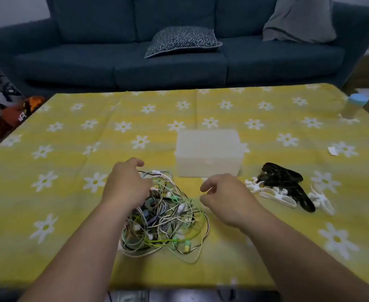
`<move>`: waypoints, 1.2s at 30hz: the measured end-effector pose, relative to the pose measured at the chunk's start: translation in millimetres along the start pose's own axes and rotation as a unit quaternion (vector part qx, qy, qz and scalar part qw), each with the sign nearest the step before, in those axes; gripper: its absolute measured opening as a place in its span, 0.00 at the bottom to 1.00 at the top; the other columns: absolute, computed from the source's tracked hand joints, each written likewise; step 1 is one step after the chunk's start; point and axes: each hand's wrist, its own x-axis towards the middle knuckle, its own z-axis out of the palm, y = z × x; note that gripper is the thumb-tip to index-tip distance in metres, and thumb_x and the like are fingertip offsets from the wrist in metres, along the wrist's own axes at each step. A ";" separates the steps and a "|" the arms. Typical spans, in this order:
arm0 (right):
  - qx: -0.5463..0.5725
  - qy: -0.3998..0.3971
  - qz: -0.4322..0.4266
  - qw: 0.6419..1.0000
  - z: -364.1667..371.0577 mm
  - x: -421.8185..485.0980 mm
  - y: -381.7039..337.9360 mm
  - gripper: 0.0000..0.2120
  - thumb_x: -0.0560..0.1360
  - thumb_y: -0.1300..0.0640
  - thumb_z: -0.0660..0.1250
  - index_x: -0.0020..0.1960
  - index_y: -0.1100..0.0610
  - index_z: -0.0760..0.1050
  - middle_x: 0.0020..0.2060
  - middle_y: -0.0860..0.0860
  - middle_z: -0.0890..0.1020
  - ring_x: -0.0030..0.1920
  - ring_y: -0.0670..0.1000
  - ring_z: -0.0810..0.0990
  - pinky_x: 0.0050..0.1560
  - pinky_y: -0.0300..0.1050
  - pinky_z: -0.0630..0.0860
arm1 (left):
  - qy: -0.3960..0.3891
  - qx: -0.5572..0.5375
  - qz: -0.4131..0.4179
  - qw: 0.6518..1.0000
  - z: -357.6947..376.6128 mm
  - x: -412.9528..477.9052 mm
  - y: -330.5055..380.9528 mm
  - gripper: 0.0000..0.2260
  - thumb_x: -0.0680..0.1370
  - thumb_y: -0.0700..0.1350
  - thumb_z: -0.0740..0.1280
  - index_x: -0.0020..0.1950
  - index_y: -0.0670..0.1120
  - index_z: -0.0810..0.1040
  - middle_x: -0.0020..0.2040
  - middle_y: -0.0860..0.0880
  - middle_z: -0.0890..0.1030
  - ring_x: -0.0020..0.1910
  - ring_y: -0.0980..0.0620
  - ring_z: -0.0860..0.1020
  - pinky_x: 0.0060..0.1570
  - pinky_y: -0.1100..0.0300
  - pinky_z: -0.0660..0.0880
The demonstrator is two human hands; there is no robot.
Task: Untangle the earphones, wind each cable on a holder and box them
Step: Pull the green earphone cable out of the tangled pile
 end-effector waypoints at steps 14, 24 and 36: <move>0.000 -0.004 -0.032 0.999 39.3 4.1 -28.2 0.12 0.74 0.55 0.68 0.57 0.50 0.79 0.46 0.47 0.82 0.42 0.49 0.80 0.47 0.42 0.75 | 0.043 -0.208 0.055 0.976 -8.9 -5.5 -17.9 0.21 0.71 0.30 0.70 0.53 0.55 0.77 0.43 0.53 0.82 0.34 0.53 0.74 0.33 0.61 0.70; 0.210 0.055 -0.142 0.966 20.7 -7.2 -35.2 0.24 0.78 0.61 0.65 0.70 0.42 0.69 0.56 0.44 0.74 0.41 0.43 0.79 0.38 0.38 0.73 | 0.031 -0.272 0.204 0.940 -18.1 -34.6 2.4 0.27 0.70 0.25 0.66 0.60 0.52 0.77 0.44 0.56 0.84 0.38 0.55 0.75 0.42 0.60 0.75; 0.152 0.100 -0.109 0.977 27.0 0.2 -33.6 0.03 0.75 0.54 0.71 0.47 0.49 0.85 0.38 0.44 0.83 0.36 0.44 0.79 0.37 0.39 0.71 | 0.060 -0.136 0.185 0.971 -10.5 -32.3 4.6 0.24 0.70 0.39 0.77 0.61 0.57 0.78 0.58 0.58 0.75 0.40 0.61 0.81 0.40 0.69 0.71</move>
